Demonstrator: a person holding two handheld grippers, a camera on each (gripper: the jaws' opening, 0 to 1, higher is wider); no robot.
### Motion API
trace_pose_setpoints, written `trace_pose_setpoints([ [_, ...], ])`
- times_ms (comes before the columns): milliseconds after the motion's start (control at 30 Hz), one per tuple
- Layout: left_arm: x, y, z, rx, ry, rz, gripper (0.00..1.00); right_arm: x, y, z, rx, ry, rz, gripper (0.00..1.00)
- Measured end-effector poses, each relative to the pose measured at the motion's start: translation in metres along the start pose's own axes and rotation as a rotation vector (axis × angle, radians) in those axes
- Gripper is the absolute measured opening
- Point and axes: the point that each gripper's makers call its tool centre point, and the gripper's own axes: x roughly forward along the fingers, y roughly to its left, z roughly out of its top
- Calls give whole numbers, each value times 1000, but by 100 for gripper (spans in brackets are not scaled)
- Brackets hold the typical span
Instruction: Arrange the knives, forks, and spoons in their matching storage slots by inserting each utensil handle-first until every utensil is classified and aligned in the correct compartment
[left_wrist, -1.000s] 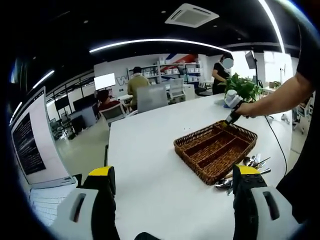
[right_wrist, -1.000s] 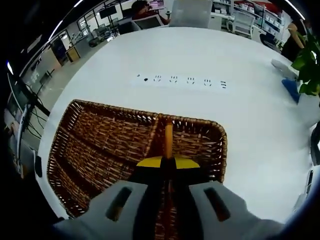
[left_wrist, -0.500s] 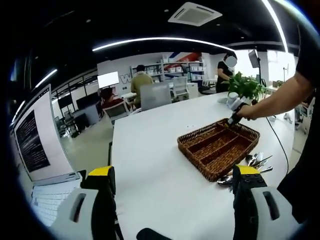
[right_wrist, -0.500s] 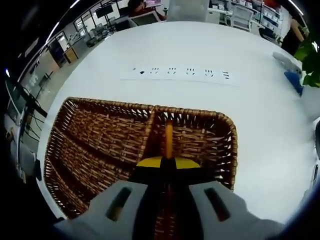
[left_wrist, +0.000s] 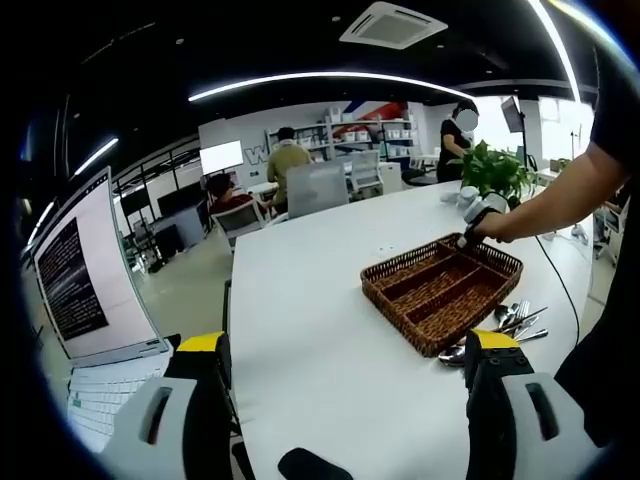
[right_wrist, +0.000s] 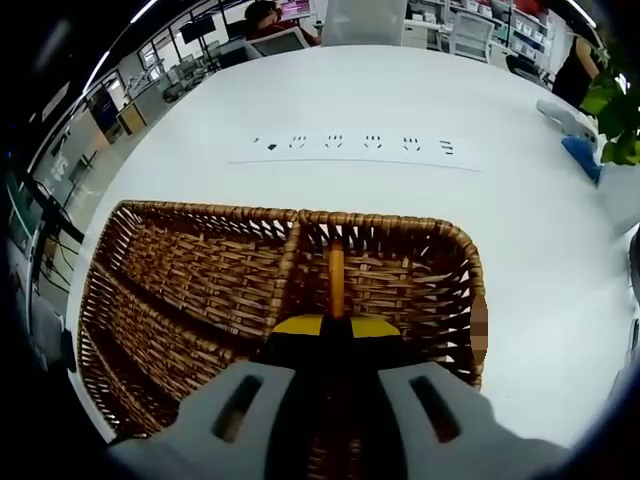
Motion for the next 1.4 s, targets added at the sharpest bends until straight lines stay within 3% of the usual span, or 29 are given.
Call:
trace_pose_setpoints([
  [267, -1, 0, 1, -2, -6, 0, 99, -2, 1, 2, -22, -22, 31, 6],
  [567, 0, -3, 4, -2, -19, -8, 99, -14, -7, 12, -45, -84, 28, 26],
  [800, 1, -5, 8, 3, -32, -20, 99, -32, -6, 35, -78, -171, 51, 32],
  [900, 2, -6, 10, 7, -40, -26, 99, -40, -4, 45, -114, -211, 57, 43],
  [1100, 4, -10, 13, 5, -47, -43, 99, -66, -2, 55, -197, -276, 41, 67],
  [1233, 9, -17, 16, 12, -52, -72, 99, -96, -1, 59, -219, -341, 30, 70],
  [1400, 14, -22, 21, 9, -61, -101, 99, -134, 9, 59, -252, -430, 48, 86],
])
